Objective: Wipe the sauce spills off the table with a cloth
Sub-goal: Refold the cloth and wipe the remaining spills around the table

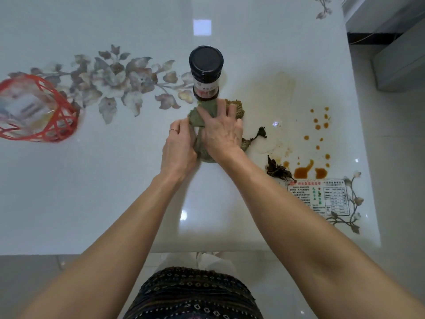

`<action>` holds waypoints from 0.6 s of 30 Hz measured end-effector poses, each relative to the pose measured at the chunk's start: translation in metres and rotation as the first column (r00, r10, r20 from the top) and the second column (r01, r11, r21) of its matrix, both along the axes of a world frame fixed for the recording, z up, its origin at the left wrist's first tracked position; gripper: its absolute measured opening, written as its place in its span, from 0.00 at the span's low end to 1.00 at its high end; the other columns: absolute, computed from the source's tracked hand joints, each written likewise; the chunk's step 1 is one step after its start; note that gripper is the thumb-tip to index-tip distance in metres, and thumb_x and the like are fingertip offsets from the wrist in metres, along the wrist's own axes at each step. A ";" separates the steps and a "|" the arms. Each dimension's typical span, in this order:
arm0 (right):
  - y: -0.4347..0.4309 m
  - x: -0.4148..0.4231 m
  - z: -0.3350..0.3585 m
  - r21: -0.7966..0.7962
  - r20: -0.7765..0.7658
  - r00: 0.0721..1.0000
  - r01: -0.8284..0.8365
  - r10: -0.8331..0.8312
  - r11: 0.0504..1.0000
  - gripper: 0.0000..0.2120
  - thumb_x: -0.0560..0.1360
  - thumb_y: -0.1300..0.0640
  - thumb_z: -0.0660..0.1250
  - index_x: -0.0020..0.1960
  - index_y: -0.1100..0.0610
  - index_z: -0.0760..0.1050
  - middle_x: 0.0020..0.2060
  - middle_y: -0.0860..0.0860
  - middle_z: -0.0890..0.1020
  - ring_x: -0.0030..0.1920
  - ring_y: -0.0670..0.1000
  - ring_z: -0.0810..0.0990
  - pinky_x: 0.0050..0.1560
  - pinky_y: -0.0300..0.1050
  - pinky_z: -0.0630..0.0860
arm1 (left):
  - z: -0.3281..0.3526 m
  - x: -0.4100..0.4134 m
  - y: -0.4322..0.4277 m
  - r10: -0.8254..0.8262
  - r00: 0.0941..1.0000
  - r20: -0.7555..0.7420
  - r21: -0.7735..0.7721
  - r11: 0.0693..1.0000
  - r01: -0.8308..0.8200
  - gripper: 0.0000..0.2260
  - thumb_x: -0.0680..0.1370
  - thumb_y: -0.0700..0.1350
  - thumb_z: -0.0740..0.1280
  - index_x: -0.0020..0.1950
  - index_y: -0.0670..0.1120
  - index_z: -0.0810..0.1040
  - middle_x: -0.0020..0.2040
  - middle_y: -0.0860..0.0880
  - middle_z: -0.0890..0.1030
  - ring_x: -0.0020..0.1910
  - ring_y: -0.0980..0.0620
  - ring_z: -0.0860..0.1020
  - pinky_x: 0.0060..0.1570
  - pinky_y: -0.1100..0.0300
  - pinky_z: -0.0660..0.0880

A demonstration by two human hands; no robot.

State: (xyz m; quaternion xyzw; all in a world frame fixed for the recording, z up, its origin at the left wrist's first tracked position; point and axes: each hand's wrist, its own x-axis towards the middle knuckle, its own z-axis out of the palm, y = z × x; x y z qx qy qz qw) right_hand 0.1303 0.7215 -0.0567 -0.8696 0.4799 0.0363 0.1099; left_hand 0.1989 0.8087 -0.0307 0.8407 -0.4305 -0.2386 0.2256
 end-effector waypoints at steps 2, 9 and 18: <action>0.000 -0.007 0.002 0.013 0.023 0.996 0.088 -0.089 0.996 0.23 0.77 0.54 0.61 0.70 0.43 0.65 0.67 0.56 0.62 0.65 0.60 0.62 0.50 0.50 0.66 | 0.003 -0.001 0.002 0.002 1.000 -0.009 0.016 1.000 -0.002 0.21 0.74 0.34 0.59 0.68 0.40 0.65 0.67 0.41 0.66 0.60 0.40 0.70 0.57 0.53 0.68; 0.010 0.010 0.004 -0.025 0.066 0.990 0.123 -0.121 0.992 0.19 0.78 0.58 0.59 0.68 0.48 0.68 0.67 0.57 0.62 0.64 0.59 0.62 0.49 0.47 0.65 | 0.005 0.005 0.005 0.011 1.000 0.016 0.027 1.000 -0.012 0.24 0.72 0.31 0.58 0.68 0.40 0.65 0.69 0.42 0.66 0.61 0.40 0.70 0.58 0.53 0.67; 0.010 -0.054 -0.012 -0.078 0.090 0.964 0.257 -0.250 0.963 0.28 0.78 0.64 0.58 0.74 0.44 0.63 0.69 0.55 0.62 0.63 0.59 0.61 0.57 0.56 0.72 | -0.007 0.009 0.014 -0.097 0.991 0.091 0.040 0.995 0.094 0.27 0.71 0.27 0.58 0.69 0.40 0.66 0.70 0.42 0.67 0.67 0.42 0.67 0.64 0.54 0.65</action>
